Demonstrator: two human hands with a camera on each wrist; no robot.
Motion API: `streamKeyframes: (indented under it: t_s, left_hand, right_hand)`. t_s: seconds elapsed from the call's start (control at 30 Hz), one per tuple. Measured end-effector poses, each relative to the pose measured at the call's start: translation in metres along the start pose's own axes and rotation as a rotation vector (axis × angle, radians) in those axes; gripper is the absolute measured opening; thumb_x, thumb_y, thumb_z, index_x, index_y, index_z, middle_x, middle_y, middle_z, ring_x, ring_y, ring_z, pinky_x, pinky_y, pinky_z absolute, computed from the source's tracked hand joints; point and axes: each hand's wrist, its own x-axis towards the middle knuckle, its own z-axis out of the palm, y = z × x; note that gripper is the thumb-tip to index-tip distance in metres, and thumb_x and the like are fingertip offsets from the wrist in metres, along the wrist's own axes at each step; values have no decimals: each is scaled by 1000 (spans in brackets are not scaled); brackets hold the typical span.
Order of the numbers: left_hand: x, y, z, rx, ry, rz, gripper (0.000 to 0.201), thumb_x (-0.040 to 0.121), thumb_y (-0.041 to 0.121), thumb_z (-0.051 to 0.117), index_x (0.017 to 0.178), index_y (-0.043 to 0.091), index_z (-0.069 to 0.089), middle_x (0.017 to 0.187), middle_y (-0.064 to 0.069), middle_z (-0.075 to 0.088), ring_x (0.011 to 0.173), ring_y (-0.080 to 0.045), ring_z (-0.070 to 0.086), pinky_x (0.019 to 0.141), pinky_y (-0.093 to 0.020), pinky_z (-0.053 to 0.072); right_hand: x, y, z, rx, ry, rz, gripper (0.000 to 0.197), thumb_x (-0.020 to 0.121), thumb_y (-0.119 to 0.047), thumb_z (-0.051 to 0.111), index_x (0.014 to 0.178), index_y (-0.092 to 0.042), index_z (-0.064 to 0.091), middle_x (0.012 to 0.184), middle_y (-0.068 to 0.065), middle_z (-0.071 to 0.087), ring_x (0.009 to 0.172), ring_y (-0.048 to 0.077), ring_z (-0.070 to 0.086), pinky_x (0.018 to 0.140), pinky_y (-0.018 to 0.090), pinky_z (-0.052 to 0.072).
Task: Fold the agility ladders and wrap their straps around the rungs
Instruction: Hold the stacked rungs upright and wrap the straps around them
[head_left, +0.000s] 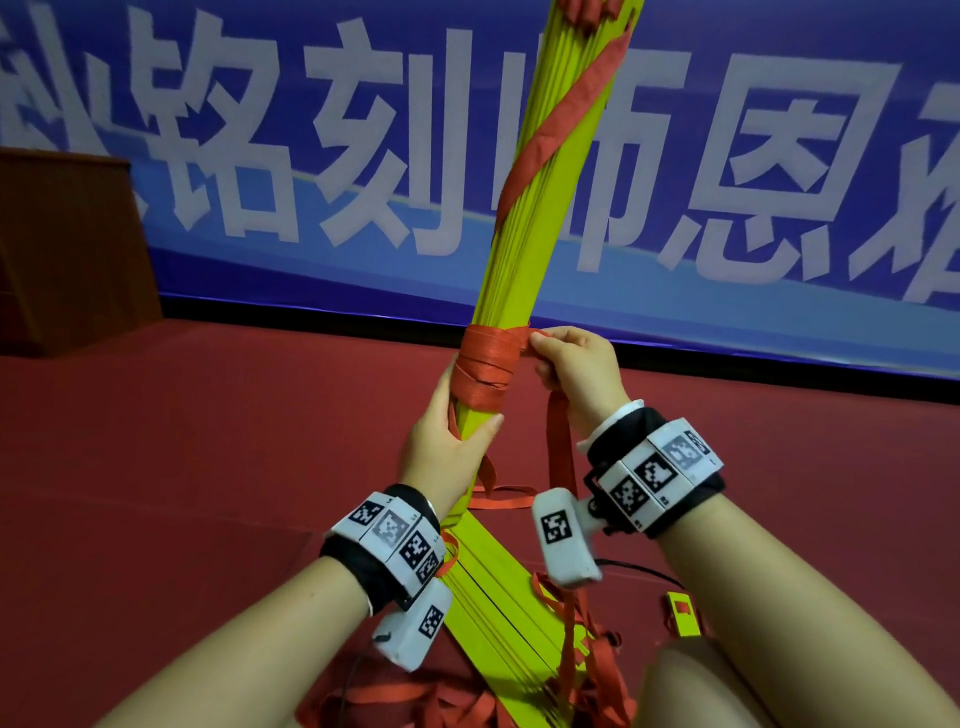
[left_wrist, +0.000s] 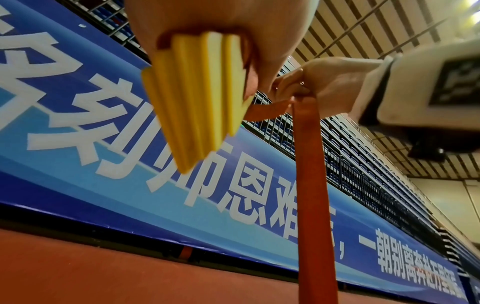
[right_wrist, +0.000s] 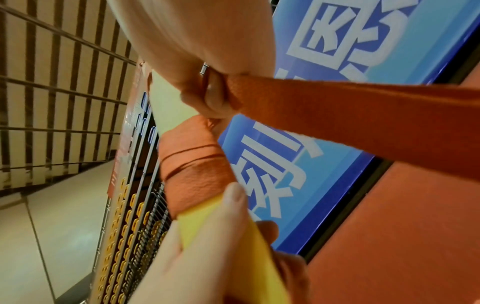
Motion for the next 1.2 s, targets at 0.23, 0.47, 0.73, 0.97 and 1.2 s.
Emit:
streamKeyframes:
  t_s: [0.23,0.47,0.73,0.97,1.2]
  left_hand:
    - [2,3,-5,386,48,84,77,87,35,67,150,40,23,114,-11,68,101,-39,62,73,-37,46]
    - [-9,2,-6,338,-83,172,65,88,44,41,146,44,11,99,-5,49,96,-32,55,77,-28,35]
    - [7,-9,-28,-111,-376,22,80,69,26,79,133,47,35,125,23,56,103,11,59,92,-15,44]
    - [4,-7,-23,-80,-264,53,85,74,17,77,143,37,31,122,24,55,108,16,55,92,-9,42]
    - [-1,1,-23,296,-45,108,89,76,43,72,149,46,22,81,4,67,79,-26,68,68,-30,50]
  right_hand:
    - [-9,-11,12,-88,49,-190,41,93,-24,57,132,-20,45,62,2,57,46,7,49,54,20,39]
    - [-7,3,16,-146,-5,-332,31,87,-31,66,114,-18,59,86,-8,67,69,3,58,69,26,47]
    - [-3,12,-1,28,-295,-265,12,86,-25,58,90,-14,57,64,-10,51,52,6,41,48,17,35]
    - [-3,10,-3,-39,-279,-207,13,96,-10,54,84,-12,56,62,-1,43,46,6,38,45,17,32]
    - [-6,1,6,13,-184,-195,9,93,-10,59,99,-4,62,48,-10,37,39,5,28,40,16,24]
